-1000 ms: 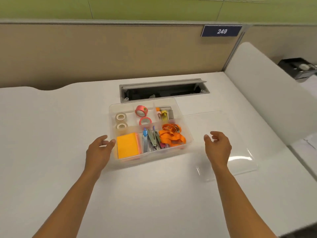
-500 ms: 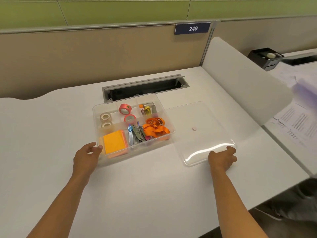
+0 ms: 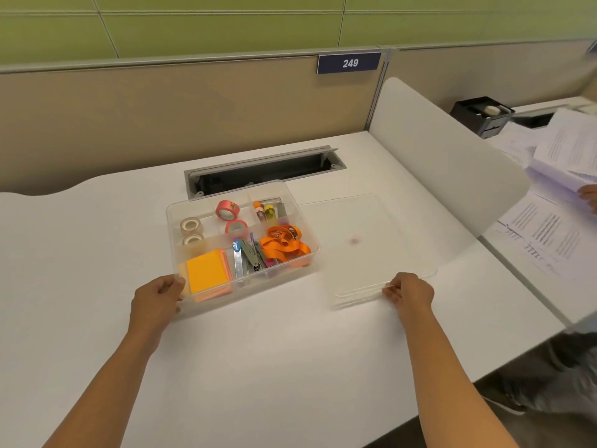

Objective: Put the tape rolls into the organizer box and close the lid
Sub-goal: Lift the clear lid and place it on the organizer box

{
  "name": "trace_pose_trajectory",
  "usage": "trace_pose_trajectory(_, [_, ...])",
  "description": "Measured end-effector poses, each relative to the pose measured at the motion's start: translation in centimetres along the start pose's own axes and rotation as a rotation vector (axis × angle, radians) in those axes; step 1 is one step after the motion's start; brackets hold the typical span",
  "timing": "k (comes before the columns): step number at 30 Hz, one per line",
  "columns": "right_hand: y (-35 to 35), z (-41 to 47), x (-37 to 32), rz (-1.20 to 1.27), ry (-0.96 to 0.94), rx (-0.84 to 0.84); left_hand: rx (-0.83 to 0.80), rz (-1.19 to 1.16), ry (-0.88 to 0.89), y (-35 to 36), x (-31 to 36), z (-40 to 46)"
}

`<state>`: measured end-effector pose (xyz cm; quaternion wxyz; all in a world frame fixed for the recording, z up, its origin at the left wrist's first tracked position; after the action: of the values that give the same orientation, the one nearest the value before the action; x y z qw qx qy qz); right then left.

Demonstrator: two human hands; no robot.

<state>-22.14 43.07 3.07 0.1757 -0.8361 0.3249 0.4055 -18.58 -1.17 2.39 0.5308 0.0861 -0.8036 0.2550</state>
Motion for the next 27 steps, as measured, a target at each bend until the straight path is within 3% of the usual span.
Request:
trace_pose_trajectory(5, [1.2,-0.4,-1.7,0.271,-0.072,-0.319,-0.032,-0.028,0.003,-0.1,0.5,-0.4])
trace_pose_trajectory(10, [2.9,-1.9,-4.4,0.144,-0.331,-0.206,0.065,-0.020,0.033,-1.1,1.3,-0.8])
trace_pose_trajectory(14, [5.1,-4.1,-6.2,-0.014,-0.652,-0.165,0.197,0.039,0.100,-1.8,2.8,-1.2])
trace_pose_trajectory(20, [8.7,-7.0,-6.5,-0.274,-1.067,-0.054,0.197,-0.143,0.154,-2.9,4.7,-0.9])
trace_pose_trajectory(27, [11.8,-8.7,-5.7,-0.422,-1.406,-0.484,0.040,-0.552,0.050,-4.0,6.4,-1.1])
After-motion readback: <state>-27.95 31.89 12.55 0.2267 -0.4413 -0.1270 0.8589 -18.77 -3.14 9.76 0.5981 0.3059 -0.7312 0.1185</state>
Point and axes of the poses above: each hand's wrist, its own z-axis towards the middle knuckle, its own y-axis out of the palm, x = y × z, the point moved 1 cm from there along z, towards the middle knuckle, and after that the axes turned 3 degrees about -z, right-handed, at the moved point
